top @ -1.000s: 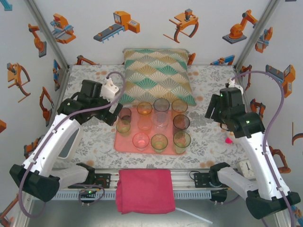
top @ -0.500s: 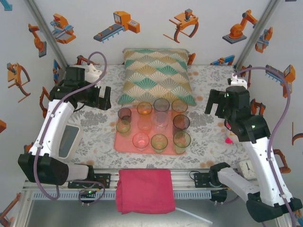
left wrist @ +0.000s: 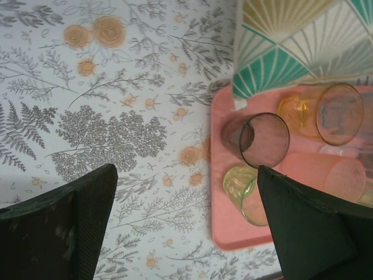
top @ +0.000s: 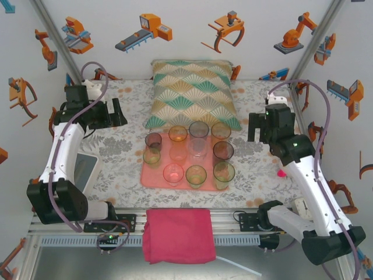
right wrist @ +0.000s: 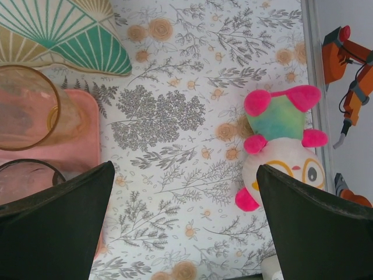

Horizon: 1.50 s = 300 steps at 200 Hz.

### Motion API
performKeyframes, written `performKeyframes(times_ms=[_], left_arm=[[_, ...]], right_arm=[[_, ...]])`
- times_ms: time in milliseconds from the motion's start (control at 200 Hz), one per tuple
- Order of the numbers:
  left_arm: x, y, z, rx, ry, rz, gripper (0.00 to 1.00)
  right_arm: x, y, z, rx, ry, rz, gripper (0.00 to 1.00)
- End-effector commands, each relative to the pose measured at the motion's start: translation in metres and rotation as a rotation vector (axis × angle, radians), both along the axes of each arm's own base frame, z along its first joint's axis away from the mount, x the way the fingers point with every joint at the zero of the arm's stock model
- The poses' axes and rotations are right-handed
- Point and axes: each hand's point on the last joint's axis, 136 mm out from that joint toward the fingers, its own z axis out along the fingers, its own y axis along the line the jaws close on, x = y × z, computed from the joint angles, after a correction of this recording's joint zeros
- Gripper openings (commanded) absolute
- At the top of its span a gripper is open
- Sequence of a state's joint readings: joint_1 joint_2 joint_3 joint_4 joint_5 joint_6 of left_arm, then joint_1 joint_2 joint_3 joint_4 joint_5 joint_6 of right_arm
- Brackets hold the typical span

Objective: Place the glasses into the tray

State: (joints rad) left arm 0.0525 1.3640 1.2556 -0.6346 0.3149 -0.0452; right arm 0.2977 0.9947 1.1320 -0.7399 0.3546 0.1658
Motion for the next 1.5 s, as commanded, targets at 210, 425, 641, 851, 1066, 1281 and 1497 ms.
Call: performKeyframes(times_ms=[210,425,641,851,1066,1281,1497], left_arm=[[0.023,0.053,-0.025,-0.051,-0.077,0.190,0.97],[0.026,0.060,-0.045,-0.024,-0.147,0.203,0.97],[0.026,0.063,-0.074,0.004,-0.190,0.211,0.97],[0.027,0.058,-0.105,0.040,-0.210,0.184,0.97],[0.033,0.043,-0.097,0.054,-0.278,0.128,0.97],[0.031,0.032,-0.089,0.098,-0.378,0.119,0.97],[0.016,0.028,-0.091,0.103,-0.431,0.126,0.97]], right_arm=[[0.017,0.008,-0.006,0.106,-0.057,0.082,0.99],[0.035,-0.002,-0.032,0.192,-0.044,0.041,0.99],[0.052,-0.001,-0.050,0.226,-0.118,0.076,0.99],[0.058,-0.009,-0.066,0.218,-0.172,0.045,0.99],[0.049,-0.022,-0.088,0.189,-0.170,-0.011,0.99],[0.039,-0.032,-0.111,0.171,-0.186,-0.047,0.99],[0.039,-0.043,-0.132,0.155,-0.219,-0.089,0.99]])
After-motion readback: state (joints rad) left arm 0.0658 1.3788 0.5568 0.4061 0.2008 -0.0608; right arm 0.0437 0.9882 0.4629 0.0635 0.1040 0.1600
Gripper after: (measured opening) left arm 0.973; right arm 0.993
